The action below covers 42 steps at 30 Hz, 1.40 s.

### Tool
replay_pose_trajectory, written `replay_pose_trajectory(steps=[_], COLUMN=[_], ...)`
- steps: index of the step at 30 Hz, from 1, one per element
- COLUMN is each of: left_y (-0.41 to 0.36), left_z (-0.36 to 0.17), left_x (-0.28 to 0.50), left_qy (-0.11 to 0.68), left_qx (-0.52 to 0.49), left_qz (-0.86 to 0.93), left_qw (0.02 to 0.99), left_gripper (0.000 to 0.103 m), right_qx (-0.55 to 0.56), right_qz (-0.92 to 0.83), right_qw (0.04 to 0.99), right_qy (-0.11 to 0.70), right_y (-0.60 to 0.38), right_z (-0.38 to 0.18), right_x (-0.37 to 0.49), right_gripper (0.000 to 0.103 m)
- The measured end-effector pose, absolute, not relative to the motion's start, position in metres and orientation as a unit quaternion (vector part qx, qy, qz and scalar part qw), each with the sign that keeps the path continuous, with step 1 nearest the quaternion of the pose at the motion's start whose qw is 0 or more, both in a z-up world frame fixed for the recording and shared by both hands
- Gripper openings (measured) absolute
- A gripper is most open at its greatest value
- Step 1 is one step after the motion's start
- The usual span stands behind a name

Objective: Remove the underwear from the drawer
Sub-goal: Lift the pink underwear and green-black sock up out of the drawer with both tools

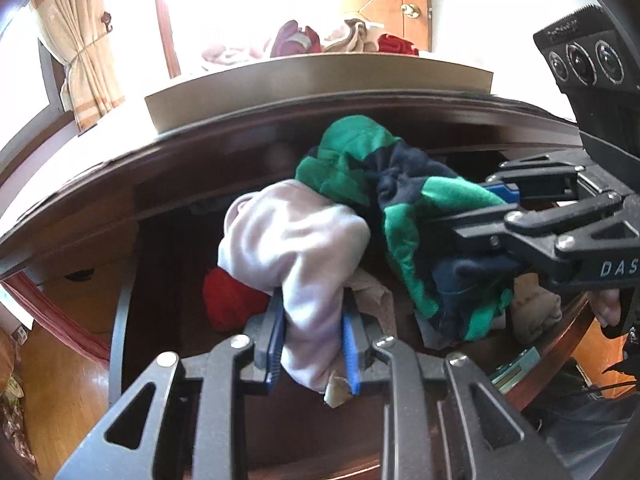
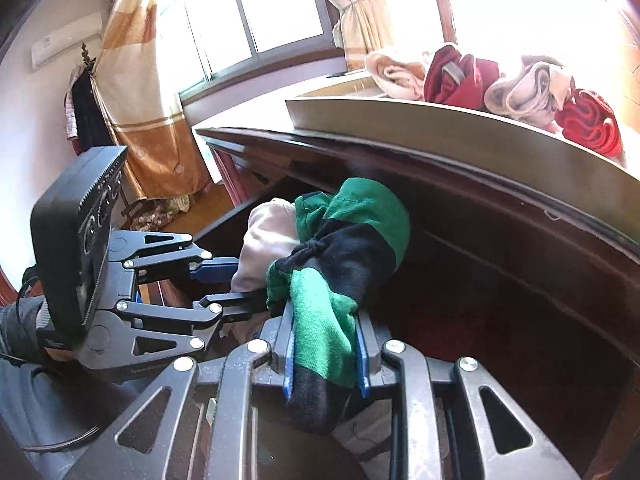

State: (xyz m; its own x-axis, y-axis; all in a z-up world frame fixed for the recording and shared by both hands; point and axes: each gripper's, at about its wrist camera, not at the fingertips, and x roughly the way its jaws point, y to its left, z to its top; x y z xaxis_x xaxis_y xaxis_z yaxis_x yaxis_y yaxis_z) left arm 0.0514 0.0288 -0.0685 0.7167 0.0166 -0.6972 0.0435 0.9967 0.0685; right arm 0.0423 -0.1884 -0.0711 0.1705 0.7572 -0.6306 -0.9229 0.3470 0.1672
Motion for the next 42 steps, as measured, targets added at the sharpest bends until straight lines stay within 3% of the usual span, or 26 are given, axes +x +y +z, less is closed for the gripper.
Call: replay_pose_trajectory(steps=[42], left_y=[0.026], left_z=[-0.066], left_x=[-0.02], left_qy=[0.282], left_qx=[0.041], left_qz=[0.029], left_qw=[0.958], left_gripper=[0.023], right_qx=[-0.122], right_qz=[0.584], right_qw=[0.781], right_qy=[0.185], right_y=[-0.226], right_z=[-0.049], right_x=[-0.002], right_gripper=[0.025])
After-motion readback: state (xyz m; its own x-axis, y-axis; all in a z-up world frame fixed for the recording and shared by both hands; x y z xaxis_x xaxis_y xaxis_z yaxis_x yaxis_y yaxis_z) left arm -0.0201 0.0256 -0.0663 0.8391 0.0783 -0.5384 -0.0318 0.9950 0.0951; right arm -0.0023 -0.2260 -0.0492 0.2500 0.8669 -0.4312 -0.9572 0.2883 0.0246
